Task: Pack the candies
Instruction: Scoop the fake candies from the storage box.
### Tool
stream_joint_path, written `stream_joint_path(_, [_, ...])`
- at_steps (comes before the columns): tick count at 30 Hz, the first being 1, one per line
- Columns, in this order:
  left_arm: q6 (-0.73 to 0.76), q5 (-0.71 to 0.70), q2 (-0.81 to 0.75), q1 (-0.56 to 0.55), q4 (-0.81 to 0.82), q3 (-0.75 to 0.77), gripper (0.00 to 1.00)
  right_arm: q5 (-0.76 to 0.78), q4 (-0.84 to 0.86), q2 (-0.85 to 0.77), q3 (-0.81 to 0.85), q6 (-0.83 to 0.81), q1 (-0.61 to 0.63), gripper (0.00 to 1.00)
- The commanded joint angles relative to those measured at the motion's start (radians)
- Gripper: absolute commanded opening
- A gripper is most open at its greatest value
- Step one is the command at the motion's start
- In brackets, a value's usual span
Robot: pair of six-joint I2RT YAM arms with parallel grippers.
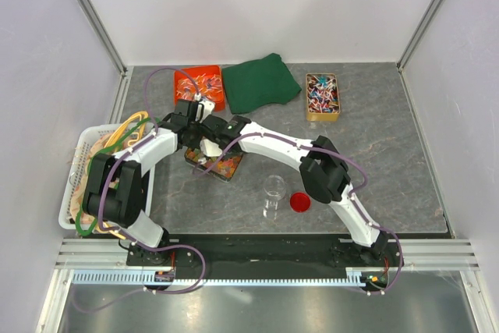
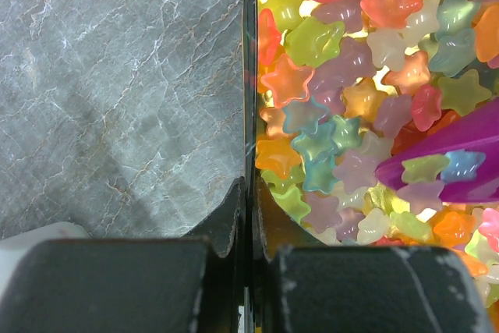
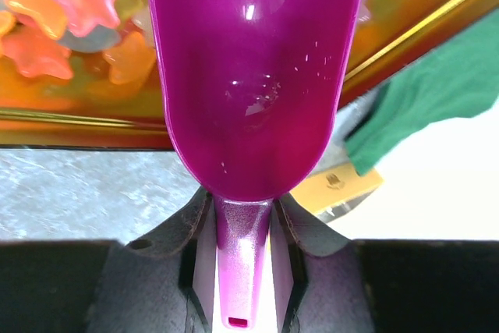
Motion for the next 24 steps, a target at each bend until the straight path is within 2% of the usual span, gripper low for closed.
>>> stream_joint_path(1, [-0.082,0.095,-0.018,-0.034,0.138,0.056,0.02,0.067,0.072,-0.023,0.014,-0.064,0.058,0.0])
stream_joint_path(14, [-0.087,0.091,-0.013,-0.034,0.137,0.056,0.02,0.063,0.098,0.037,0.024,-0.018,0.148,0.0])
stream_joint_path(17, [-0.091,0.104,-0.01,-0.032,0.137,0.056,0.02,0.024,0.144,0.0,-0.032,-0.018,0.153,0.0])
stream_joint_path(21, [-0.095,0.135,-0.001,-0.026,0.129,0.057,0.02,0.032,0.264,-0.081,-0.222,-0.052,0.151,0.0])
stream_joint_path(24, [-0.102,0.167,0.013,-0.02,0.12,0.064,0.02,0.046,0.287,-0.129,-0.288,-0.063,0.147,0.0])
